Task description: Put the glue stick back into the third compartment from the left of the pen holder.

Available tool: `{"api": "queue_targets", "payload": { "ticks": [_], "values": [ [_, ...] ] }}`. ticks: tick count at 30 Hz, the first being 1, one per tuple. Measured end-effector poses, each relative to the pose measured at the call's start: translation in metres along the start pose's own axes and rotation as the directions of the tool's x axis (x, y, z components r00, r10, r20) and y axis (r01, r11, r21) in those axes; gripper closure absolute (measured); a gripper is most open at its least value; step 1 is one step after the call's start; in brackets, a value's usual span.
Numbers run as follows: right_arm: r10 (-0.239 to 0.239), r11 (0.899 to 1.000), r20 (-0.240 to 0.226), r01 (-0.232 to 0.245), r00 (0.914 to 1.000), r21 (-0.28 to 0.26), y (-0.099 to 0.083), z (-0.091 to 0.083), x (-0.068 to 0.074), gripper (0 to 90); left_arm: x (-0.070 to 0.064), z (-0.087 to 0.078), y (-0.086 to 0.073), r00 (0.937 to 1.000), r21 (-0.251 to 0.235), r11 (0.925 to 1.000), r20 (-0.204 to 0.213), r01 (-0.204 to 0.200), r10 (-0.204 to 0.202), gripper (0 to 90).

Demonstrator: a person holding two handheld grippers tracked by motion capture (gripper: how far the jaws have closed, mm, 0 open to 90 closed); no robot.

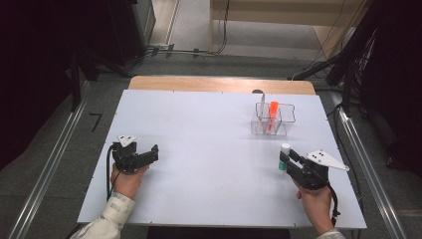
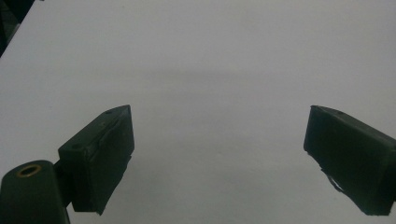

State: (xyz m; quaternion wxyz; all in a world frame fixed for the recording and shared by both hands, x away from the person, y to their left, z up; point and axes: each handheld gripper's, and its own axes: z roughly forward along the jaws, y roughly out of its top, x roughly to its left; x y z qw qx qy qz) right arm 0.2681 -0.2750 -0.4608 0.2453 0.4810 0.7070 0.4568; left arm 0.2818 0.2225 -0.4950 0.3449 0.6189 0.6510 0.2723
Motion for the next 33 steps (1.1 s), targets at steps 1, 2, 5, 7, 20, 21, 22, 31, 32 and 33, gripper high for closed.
{"api": "queue_targets", "payload": {
  "ticks": [1,2,5,7,20,21,22,31,32,33],
  "values": [
    [0.002,1.000,0.004,-0.002,1.0000,-0.004,0.001,0.000,-0.001,63.8,0.000,0.000,0.000,1.0000,0.000,1.0000,-0.001,0.000,0.000,8.9],
    [0.003,1.000,0.007,-0.003,1.0000,-0.009,0.001,0.000,-0.002,63.8,0.000,0.000,0.000,1.0000,0.000,1.0000,0.000,0.001,-0.001,8.9],
    [0.012,1.000,0.010,-0.012,0.9999,-0.020,0.004,0.001,-0.004,63.7,0.000,0.000,0.000,1.0000,-0.001,1.0000,0.000,0.000,0.000,8.9],
    [0.014,1.000,0.013,-0.014,0.9998,-0.024,0.006,0.003,-0.005,63.7,0.000,0.000,0.000,1.0000,0.000,1.0000,0.000,0.001,-0.001,8.9],
    [0.032,0.999,0.032,-0.032,0.9990,-0.022,0.019,0.013,-0.013,63.7,0.000,0.000,0.000,1.0000,0.001,1.0000,0.001,0.002,-0.002,8.9],
    [0.037,0.999,0.032,-0.037,0.9988,-0.020,0.020,0.013,-0.013,63.7,0.000,0.000,0.000,1.0000,0.001,1.0000,0.000,0.002,-0.002,8.9],
    [0.032,0.999,0.033,-0.031,0.9989,-0.021,0.021,0.014,-0.014,63.7,0.000,0.000,0.000,1.0000,0.000,1.0000,0.001,0.002,-0.002,8.9],
    [0.030,0.999,0.043,-0.029,0.9986,-0.012,0.026,0.019,-0.016,63.7,0.000,0.001,0.000,1.0000,-0.001,1.0000,0.002,0.004,-0.004,8.9],
    [0.031,0.999,0.045,-0.031,0.9985,-0.011,0.027,0.019,-0.016,63.6,0.000,0.001,0.000,1.0000,-0.002,1.0000,0.002,0.004,-0.004,8.9],
    [0.030,0.999,0.046,-0.029,0.9985,-0.015,0.028,0.019,-0.017,63.7,0.000,0.001,0.000,1.0000,-0.002,1.0000,0.002,0.006,-0.006,8.9]
  ]
}}
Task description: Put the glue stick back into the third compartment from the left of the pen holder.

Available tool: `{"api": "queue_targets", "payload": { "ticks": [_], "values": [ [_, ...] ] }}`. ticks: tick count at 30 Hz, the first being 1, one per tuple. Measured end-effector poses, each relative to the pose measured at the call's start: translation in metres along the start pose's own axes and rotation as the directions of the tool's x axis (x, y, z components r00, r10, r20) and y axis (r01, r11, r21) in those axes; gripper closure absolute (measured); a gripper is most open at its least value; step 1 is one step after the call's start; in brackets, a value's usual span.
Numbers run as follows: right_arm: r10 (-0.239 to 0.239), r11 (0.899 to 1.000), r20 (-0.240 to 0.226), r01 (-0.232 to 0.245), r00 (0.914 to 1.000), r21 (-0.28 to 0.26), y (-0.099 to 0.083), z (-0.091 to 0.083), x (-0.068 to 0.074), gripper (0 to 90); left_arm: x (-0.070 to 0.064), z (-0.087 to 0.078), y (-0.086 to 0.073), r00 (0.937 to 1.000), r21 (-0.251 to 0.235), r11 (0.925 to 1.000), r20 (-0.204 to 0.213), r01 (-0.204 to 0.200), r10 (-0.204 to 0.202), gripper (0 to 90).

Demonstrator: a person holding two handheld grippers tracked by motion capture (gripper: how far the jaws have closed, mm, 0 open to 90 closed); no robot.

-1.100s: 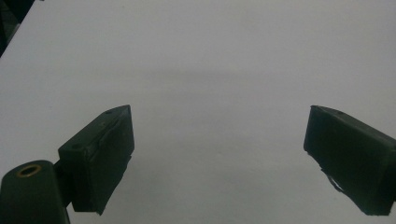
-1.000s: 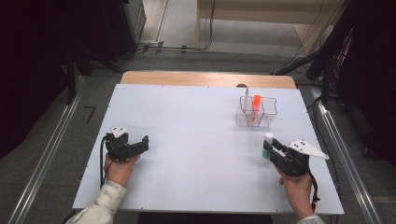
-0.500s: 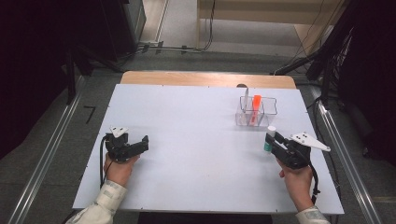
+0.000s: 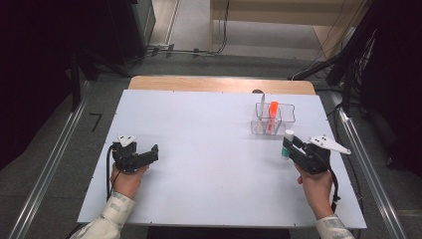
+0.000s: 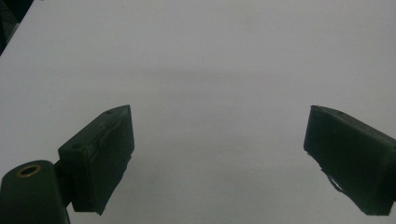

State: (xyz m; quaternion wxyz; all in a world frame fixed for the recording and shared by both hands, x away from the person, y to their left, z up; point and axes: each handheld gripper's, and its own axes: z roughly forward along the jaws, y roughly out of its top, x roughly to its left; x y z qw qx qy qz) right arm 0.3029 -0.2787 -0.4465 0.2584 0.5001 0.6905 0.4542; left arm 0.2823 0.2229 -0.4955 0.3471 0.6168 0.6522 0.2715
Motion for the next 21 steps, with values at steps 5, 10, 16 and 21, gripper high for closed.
{"api": "queue_targets", "payload": {
  "ticks": [5,10,16,21],
  "values": [
    [0.001,1.000,0.012,-0.001,0.9999,0.006,0.007,0.002,-0.002,63.7,0.000,0.000,0.000,1.0000,0.002,1.0000,-0.002,0.001,-0.001,8.9],
    [0.008,1.000,0.017,-0.008,0.9998,0.011,0.014,0.004,-0.007,63.6,0.001,0.000,0.000,1.0000,0.002,1.0000,-0.003,0.001,-0.001,8.9],
    [0.012,1.000,0.025,-0.012,0.9996,0.001,0.022,0.006,-0.011,63.6,0.001,0.000,0.000,1.0000,0.003,1.0000,-0.004,0.003,-0.003,8.9],
    [0.013,1.000,0.029,-0.013,0.9995,-0.005,0.028,0.008,-0.013,63.7,0.001,0.000,0.000,1.0000,0.003,1.0000,-0.006,0.003,-0.003,8.9]
  ]
}}
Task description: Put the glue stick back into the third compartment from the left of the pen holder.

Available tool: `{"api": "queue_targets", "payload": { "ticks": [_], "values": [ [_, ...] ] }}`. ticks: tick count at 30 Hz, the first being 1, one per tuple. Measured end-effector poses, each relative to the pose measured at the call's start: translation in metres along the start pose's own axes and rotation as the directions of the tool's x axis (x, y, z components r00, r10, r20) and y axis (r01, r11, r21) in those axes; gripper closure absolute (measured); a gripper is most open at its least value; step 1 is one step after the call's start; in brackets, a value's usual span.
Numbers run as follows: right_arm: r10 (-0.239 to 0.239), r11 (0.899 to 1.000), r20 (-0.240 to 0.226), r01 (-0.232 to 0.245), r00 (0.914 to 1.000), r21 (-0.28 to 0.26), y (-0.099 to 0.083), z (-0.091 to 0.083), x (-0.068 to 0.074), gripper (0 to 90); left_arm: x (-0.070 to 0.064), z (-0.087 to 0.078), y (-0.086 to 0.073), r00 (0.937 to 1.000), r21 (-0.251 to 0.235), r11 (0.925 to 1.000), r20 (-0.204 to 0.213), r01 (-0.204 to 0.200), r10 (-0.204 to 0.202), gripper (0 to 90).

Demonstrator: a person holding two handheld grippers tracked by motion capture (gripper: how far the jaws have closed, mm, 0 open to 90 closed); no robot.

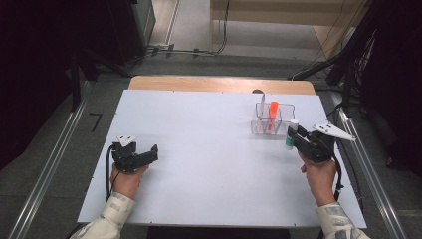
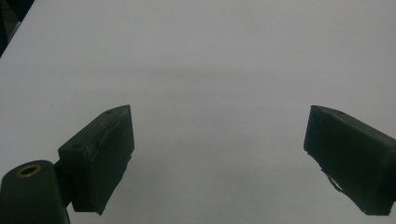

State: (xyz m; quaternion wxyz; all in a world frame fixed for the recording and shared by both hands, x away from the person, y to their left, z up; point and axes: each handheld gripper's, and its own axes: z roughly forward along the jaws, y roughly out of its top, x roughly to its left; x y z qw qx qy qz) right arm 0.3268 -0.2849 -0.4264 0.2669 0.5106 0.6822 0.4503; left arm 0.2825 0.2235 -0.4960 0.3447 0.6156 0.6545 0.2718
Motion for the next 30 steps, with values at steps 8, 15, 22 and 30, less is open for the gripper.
{"api": "queue_targets", "payload": {
  "ticks": [8,15,22,30],
  "values": [
    [-0.004,1.000,0.009,0.004,0.9999,-0.007,0.013,0.004,-0.001,63.6,0.000,0.000,0.000,1.0000,0.002,1.0000,0.000,-0.001,0.001,8.9],
    [0.001,1.000,0.021,-0.001,0.9998,-0.002,0.022,0.012,-0.005,63.7,0.000,0.000,0.000,1.0000,0.004,1.0000,0.000,-0.001,0.001,8.9],
    [0.005,1.000,0.035,-0.004,0.9994,-0.010,0.035,0.022,-0.008,63.6,0.000,0.000,0.000,1.0000,0.003,1.0000,0.000,0.001,-0.001,8.9],
    [0.012,1.000,0.039,-0.012,0.9992,-0.015,0.044,0.030,-0.007,63.6,0.001,0.000,0.000,1.0000,0.002,1.0000,0.003,0.002,-0.002,8.9]
  ]
}}
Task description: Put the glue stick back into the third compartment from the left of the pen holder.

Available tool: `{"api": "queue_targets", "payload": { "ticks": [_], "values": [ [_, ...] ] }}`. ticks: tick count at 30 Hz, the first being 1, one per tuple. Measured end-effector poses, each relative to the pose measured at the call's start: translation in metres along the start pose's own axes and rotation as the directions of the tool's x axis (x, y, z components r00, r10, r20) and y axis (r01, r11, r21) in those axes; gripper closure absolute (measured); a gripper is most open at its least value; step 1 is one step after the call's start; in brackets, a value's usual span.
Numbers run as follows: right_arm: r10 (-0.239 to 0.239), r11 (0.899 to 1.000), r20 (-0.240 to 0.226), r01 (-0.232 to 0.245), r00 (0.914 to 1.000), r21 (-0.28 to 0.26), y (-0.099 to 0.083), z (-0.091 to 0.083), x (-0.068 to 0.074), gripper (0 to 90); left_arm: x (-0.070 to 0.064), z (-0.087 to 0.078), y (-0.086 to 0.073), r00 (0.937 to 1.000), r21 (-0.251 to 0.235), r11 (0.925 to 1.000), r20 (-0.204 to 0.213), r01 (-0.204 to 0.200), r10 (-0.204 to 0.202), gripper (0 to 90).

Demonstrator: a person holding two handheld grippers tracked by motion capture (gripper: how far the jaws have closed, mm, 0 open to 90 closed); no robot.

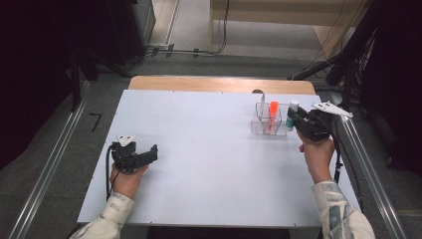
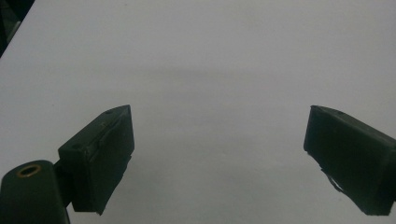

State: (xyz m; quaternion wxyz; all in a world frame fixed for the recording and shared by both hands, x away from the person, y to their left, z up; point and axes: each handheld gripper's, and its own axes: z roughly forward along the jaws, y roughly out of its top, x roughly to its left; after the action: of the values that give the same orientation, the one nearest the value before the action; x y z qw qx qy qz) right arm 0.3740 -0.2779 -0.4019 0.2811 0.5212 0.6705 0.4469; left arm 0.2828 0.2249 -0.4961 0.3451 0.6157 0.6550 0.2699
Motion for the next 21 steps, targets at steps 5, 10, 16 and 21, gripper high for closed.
{"api": "queue_targets", "payload": {
  "ticks": [5,10,16,21],
  "values": [
    [0.008,1.000,0.004,-0.008,1.0000,0.000,0.005,0.006,-0.001,63.6,0.000,0.000,0.000,1.0000,-0.001,1.0000,-0.001,-0.001,0.001,8.9],
    [0.013,1.000,0.014,-0.013,0.9998,-0.007,0.012,0.011,-0.002,63.6,0.000,0.000,0.000,1.0000,0.000,1.0000,0.000,-0.001,0.001,8.9],
    [0.025,1.000,0.026,-0.025,0.9993,-0.009,0.020,0.018,-0.005,63.6,0.000,0.000,0.000,1.0000,-0.001,1.0000,-0.001,0.000,0.000,8.9],
    [0.030,1.000,0.036,-0.030,0.9989,0.000,0.019,0.024,-0.007,63.6,0.001,0.000,0.000,1.0000,0.000,1.0000,-0.001,0.001,-0.001,8.9]
  ]
}}
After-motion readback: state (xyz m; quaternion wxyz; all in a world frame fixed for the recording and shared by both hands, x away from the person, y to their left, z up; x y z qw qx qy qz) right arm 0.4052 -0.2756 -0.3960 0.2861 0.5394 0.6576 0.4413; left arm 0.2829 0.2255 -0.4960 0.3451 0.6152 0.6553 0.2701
